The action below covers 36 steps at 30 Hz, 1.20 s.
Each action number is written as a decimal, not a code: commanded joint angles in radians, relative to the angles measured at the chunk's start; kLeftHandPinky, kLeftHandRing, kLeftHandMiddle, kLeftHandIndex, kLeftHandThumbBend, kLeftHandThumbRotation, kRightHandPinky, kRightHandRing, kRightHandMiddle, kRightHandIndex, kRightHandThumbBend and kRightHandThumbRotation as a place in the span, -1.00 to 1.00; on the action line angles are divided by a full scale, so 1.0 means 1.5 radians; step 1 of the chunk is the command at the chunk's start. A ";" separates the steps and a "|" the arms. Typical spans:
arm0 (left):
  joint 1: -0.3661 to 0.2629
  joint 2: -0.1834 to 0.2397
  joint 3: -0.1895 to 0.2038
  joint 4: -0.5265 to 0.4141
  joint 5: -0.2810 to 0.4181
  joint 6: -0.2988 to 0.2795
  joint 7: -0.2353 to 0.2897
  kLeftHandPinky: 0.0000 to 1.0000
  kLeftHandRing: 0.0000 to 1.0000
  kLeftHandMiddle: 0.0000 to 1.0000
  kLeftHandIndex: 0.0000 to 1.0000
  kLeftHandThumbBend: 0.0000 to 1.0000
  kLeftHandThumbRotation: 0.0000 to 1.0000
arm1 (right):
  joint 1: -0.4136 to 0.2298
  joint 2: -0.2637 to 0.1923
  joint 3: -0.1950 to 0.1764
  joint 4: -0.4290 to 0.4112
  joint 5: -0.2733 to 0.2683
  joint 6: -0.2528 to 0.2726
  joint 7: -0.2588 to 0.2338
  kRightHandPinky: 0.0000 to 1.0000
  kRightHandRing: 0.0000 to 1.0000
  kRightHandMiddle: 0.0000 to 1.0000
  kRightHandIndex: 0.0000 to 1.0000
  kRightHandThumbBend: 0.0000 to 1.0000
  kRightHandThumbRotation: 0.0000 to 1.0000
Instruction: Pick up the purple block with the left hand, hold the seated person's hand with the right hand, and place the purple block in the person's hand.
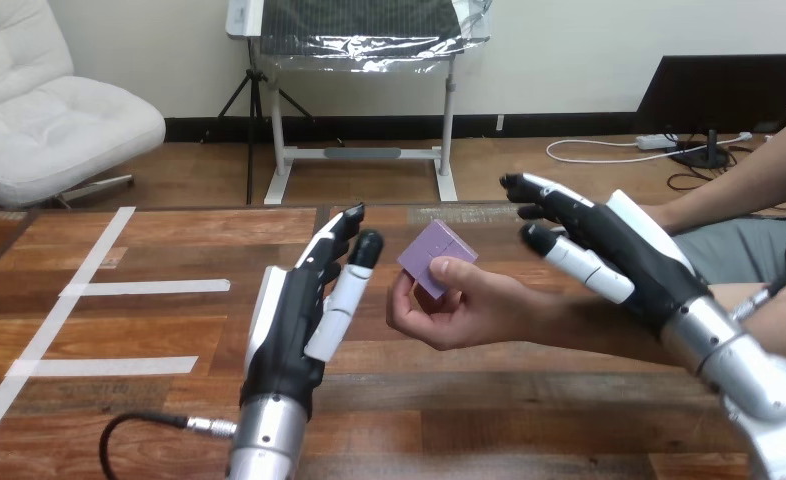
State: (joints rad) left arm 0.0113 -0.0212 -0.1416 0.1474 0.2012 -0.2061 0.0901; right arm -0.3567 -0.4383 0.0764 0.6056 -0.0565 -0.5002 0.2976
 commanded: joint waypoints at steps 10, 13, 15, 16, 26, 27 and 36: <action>0.061 -0.015 0.000 -0.109 -0.062 -0.070 -0.021 0.84 0.83 0.78 0.74 0.50 1.00 | 0.054 0.110 -0.054 -0.072 0.164 -0.016 0.039 0.52 0.71 0.76 0.78 0.89 1.00; 0.082 -0.013 0.000 -0.131 -0.070 -0.078 -0.025 0.82 0.81 0.78 0.74 0.56 1.00 | 0.073 0.123 -0.057 -0.094 0.189 -0.042 0.056 0.52 0.71 0.76 0.78 0.87 1.00; 0.098 -0.018 0.001 -0.148 -0.079 -0.087 -0.025 0.79 0.79 0.77 0.73 0.58 1.00 | 0.094 0.135 -0.057 -0.132 0.213 -0.026 0.062 0.52 0.70 0.75 0.78 0.86 1.00; 0.103 -0.020 0.001 -0.153 -0.081 -0.089 -0.025 0.77 0.78 0.76 0.72 0.59 1.00 | 0.100 0.138 -0.057 -0.145 0.220 -0.020 0.064 0.52 0.70 0.75 0.78 0.85 1.00; 0.171 -0.020 0.009 -0.225 -0.153 -0.117 -0.049 0.67 0.69 0.69 0.69 0.50 1.00 | 0.194 0.187 -0.050 -0.287 0.278 0.014 0.064 0.51 0.65 0.70 0.72 0.94 1.00; 0.177 -0.018 0.010 -0.232 -0.155 -0.117 -0.050 0.67 0.69 0.69 0.69 0.49 1.00 | 0.202 0.190 -0.048 -0.298 0.286 0.018 0.068 0.50 0.64 0.69 0.72 0.95 1.00; 0.232 0.002 0.023 -0.284 -0.185 -0.124 -0.059 0.62 0.65 0.67 0.67 0.52 1.00 | 0.266 0.204 -0.035 -0.375 0.323 0.024 0.104 0.53 0.65 0.69 0.72 0.97 1.00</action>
State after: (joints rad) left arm 0.2668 -0.0147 -0.1209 -0.1388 -0.0449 -0.3360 0.0158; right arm 0.0270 -0.1506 0.0219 0.2107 0.3654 -0.4731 0.4181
